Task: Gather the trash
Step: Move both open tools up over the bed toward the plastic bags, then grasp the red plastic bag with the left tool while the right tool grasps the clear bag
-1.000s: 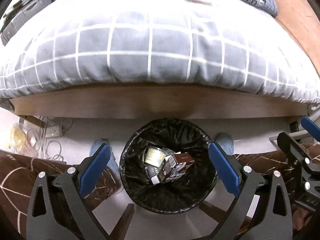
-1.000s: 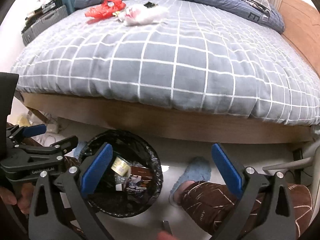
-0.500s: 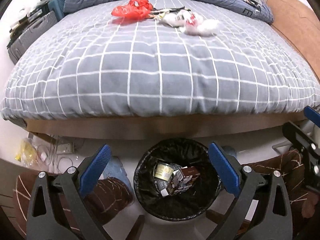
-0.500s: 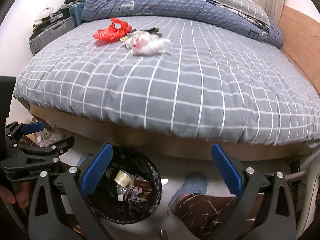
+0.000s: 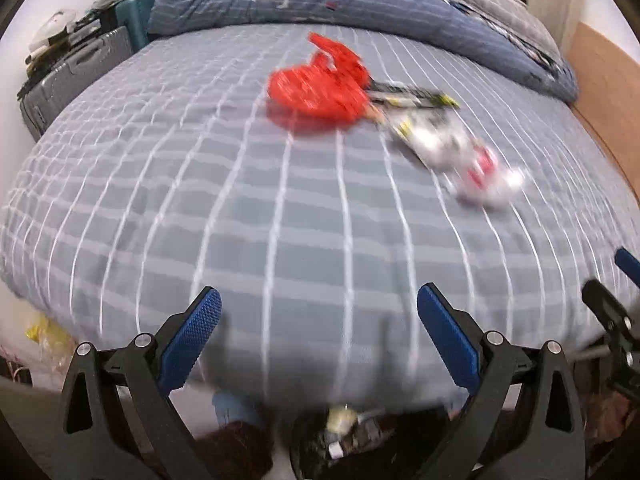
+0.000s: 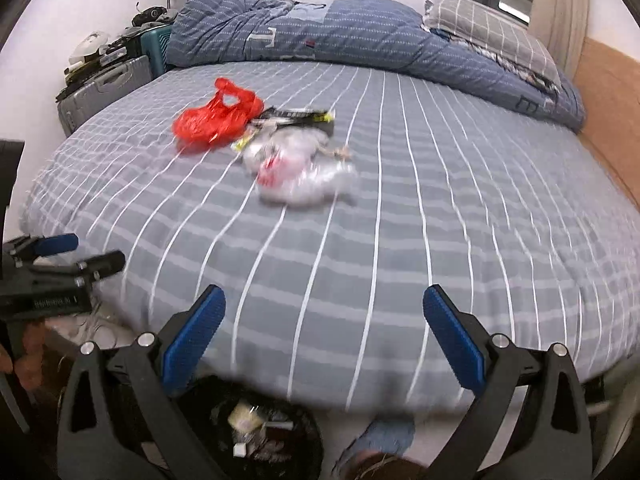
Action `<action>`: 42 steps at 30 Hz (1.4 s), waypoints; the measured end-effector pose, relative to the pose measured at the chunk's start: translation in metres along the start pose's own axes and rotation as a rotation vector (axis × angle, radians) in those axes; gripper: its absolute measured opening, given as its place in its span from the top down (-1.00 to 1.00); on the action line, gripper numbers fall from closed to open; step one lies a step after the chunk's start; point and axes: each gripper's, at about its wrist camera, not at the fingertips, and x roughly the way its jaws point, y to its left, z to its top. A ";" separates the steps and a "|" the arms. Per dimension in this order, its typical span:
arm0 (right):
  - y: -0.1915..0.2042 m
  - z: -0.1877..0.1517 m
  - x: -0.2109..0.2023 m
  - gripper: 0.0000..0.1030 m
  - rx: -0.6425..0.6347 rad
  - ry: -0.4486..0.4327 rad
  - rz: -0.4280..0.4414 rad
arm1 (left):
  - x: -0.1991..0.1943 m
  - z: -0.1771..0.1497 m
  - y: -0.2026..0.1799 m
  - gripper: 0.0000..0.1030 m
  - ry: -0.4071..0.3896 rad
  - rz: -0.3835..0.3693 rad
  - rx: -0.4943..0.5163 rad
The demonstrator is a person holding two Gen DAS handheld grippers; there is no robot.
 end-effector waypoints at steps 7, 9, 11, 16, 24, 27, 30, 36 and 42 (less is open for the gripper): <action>0.005 0.048 0.042 -0.85 -0.020 -0.045 0.002 | 0.047 0.065 0.022 -0.87 -0.026 -0.007 -0.029; 0.007 0.061 0.054 -0.85 -0.002 -0.051 0.025 | 0.060 0.084 0.026 -0.87 -0.034 -0.007 -0.039; 0.009 0.073 0.067 -0.85 0.003 -0.057 0.047 | 0.070 0.099 0.029 -0.87 -0.039 -0.007 -0.040; 0.018 0.086 0.093 -0.85 -0.016 -0.048 0.082 | 0.099 0.137 0.033 -0.87 -0.047 0.002 -0.024; 0.024 0.082 0.130 -0.77 -0.020 -0.001 0.115 | 0.137 0.157 0.022 -0.87 -0.018 -0.016 -0.018; 0.025 0.078 0.133 -0.76 -0.017 -0.007 0.124 | 0.144 0.158 0.019 -0.81 -0.007 -0.023 -0.020; 0.025 0.076 0.134 -0.74 -0.009 -0.010 0.133 | 0.146 0.159 0.015 -0.37 0.004 -0.047 -0.005; 0.028 0.072 0.139 -0.70 -0.018 0.023 0.143 | 0.138 0.156 -0.003 0.43 0.014 -0.069 0.077; 0.022 0.062 0.148 -0.66 0.064 0.087 0.201 | 0.109 0.138 -0.004 0.55 -0.042 -0.045 0.051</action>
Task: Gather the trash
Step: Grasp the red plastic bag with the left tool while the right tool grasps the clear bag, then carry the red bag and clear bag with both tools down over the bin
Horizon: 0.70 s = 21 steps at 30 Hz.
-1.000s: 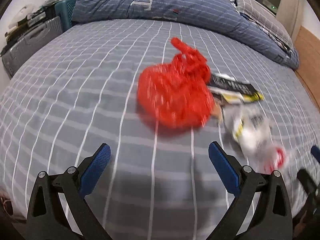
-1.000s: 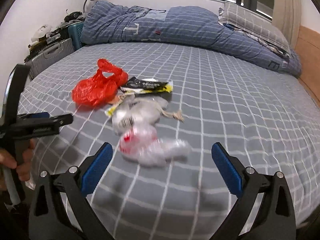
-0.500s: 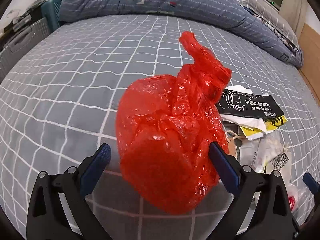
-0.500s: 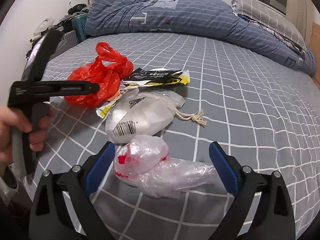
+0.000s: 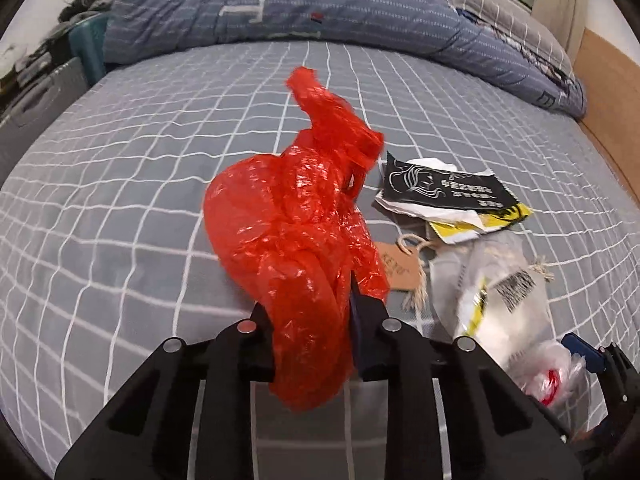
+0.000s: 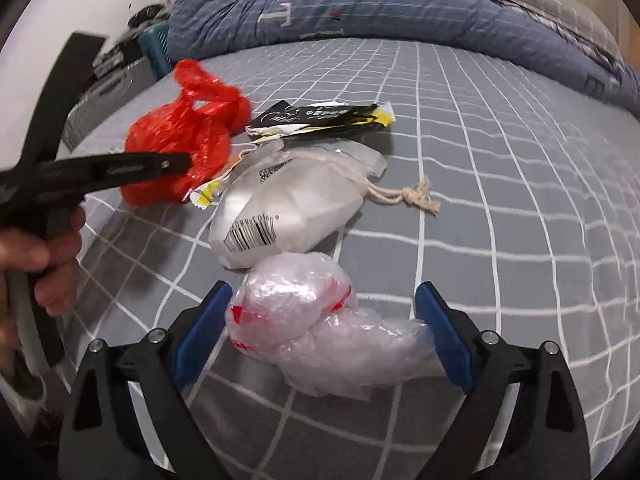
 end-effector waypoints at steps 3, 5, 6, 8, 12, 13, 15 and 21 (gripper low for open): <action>0.002 -0.007 -0.013 -0.50 0.007 -0.025 -0.006 | -0.013 -0.008 0.001 0.56 -0.021 -0.004 -0.012; 0.004 -0.011 -0.022 -0.34 0.009 -0.033 -0.012 | -0.020 -0.010 0.003 0.56 -0.027 -0.008 -0.015; 0.006 -0.012 -0.025 -0.29 0.010 -0.036 -0.012 | -0.026 -0.013 0.003 0.56 -0.033 -0.017 -0.013; 0.007 -0.013 -0.034 -0.09 0.020 -0.044 -0.009 | -0.038 -0.018 0.003 0.56 -0.043 -0.026 -0.007; 0.003 -0.017 -0.054 0.02 0.073 -0.046 0.011 | -0.058 -0.026 -0.005 0.56 -0.064 -0.041 0.017; 0.004 -0.018 -0.056 0.02 0.079 -0.045 0.011 | -0.061 -0.027 -0.007 0.56 -0.061 -0.053 0.019; 0.005 -0.020 -0.067 0.03 0.081 -0.050 0.000 | -0.069 -0.031 -0.011 0.56 -0.062 -0.068 0.025; 0.015 -0.027 -0.103 0.07 0.067 -0.083 -0.020 | -0.091 -0.048 -0.023 0.56 -0.058 -0.091 0.026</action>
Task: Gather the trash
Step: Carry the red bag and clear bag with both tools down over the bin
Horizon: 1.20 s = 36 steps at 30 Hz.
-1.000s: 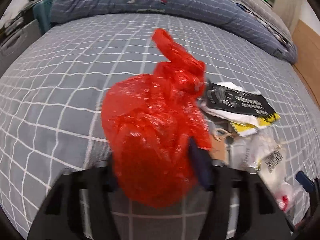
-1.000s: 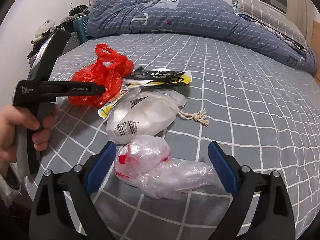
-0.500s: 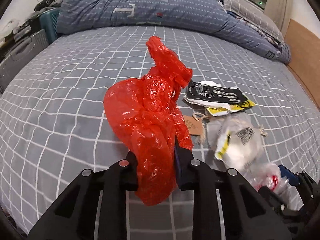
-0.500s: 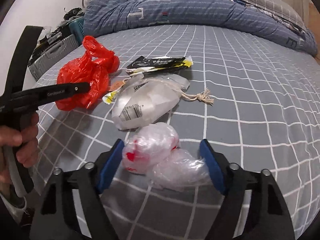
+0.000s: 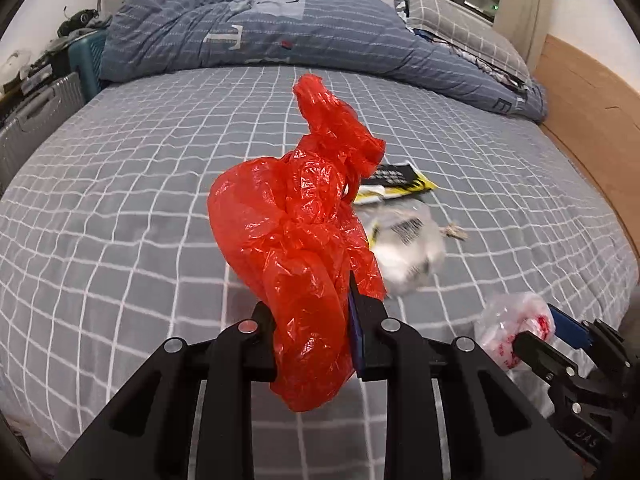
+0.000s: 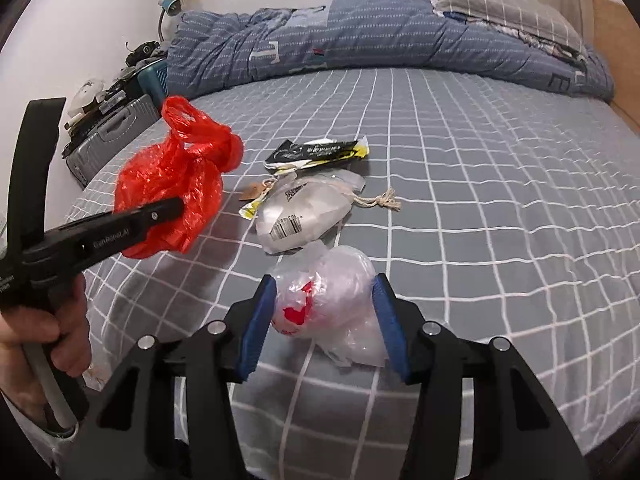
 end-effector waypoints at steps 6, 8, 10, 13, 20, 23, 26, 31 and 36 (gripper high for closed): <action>-0.001 -0.012 -0.018 0.07 -0.002 -0.010 0.014 | -0.026 -0.023 -0.011 0.56 0.019 -0.001 -0.022; -0.003 -0.016 -0.024 0.07 0.001 -0.020 0.028 | -0.032 -0.028 -0.013 0.56 0.015 0.003 -0.024; -0.005 -0.020 -0.027 0.06 -0.002 -0.020 0.039 | -0.041 -0.034 -0.015 0.56 0.011 0.011 -0.038; -0.010 -0.026 -0.030 0.06 -0.001 -0.013 0.054 | -0.052 -0.040 -0.015 0.55 0.017 0.016 -0.077; -0.016 -0.035 -0.051 0.06 -0.051 -0.024 0.054 | -0.079 -0.052 -0.023 0.55 0.017 0.037 -0.100; -0.016 -0.037 -0.063 0.06 -0.053 -0.038 0.065 | -0.089 -0.055 -0.025 0.55 0.012 0.033 -0.105; -0.012 -0.039 -0.078 0.06 -0.066 -0.053 0.069 | -0.096 -0.059 -0.031 0.55 0.007 0.022 -0.095; -0.003 -0.047 -0.096 0.06 -0.078 -0.077 0.045 | -0.100 -0.069 -0.038 0.55 0.004 -0.017 -0.061; -0.002 -0.055 -0.107 0.06 -0.042 -0.072 0.003 | -0.098 -0.078 -0.044 0.55 0.018 -0.065 -0.025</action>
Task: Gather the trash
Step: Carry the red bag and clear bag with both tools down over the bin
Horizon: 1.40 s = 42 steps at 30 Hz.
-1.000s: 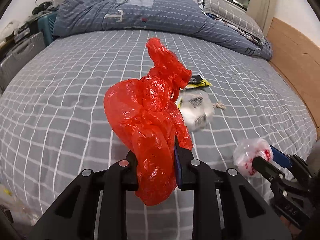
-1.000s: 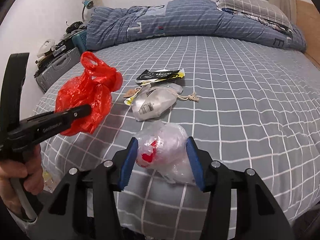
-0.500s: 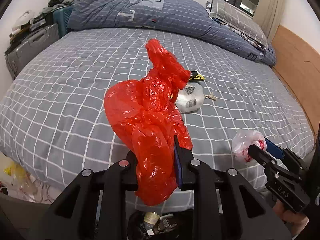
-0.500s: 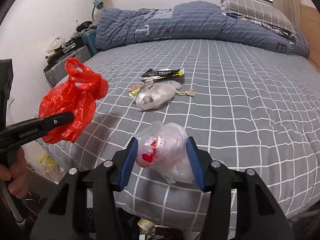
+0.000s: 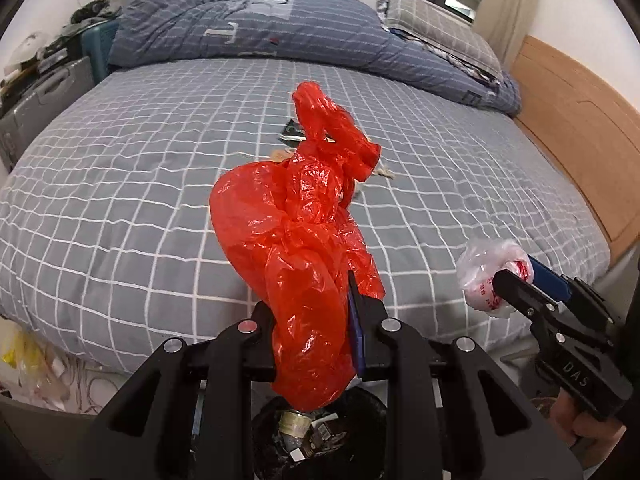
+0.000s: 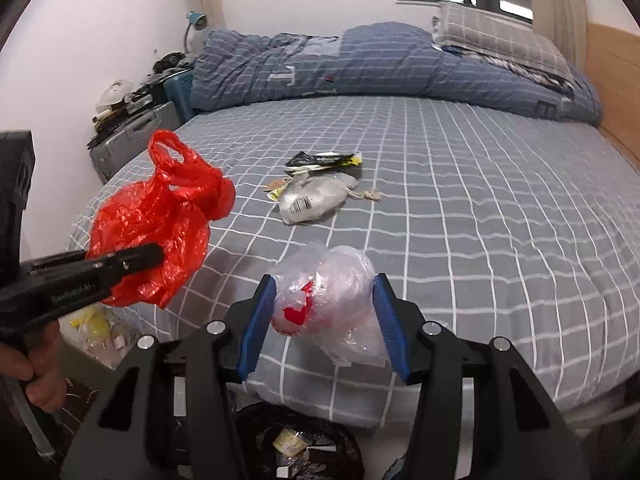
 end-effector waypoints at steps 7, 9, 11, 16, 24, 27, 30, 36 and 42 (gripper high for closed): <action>0.008 -0.018 -0.021 0.06 0.023 0.032 -0.051 | 0.001 -0.018 -0.001 0.55 0.027 -0.076 0.000; 0.011 -0.024 -0.024 0.06 0.021 0.043 -0.056 | -0.001 -0.026 -0.001 0.55 0.033 -0.081 -0.003; 0.016 -0.029 -0.025 0.06 0.016 0.053 -0.053 | -0.004 -0.034 0.000 0.55 0.035 -0.081 -0.005; 0.032 -0.047 -0.024 0.06 -0.027 0.082 -0.025 | -0.012 -0.057 0.006 0.55 0.041 -0.063 -0.035; 0.052 -0.071 -0.026 0.06 -0.040 0.121 0.012 | -0.031 -0.088 0.019 0.55 0.068 -0.062 -0.093; 0.057 -0.085 -0.029 0.06 -0.033 0.140 0.020 | -0.034 -0.105 0.019 0.55 0.091 -0.052 -0.092; 0.059 -0.098 -0.030 0.06 -0.033 0.160 0.031 | -0.033 -0.124 0.018 0.55 0.123 -0.054 -0.084; 0.056 -0.126 -0.024 0.06 -0.013 0.231 0.047 | -0.022 -0.160 0.016 0.55 0.201 -0.057 -0.100; 0.055 -0.148 -0.023 0.06 -0.010 0.265 0.045 | -0.018 -0.185 0.017 0.55 0.253 -0.059 -0.121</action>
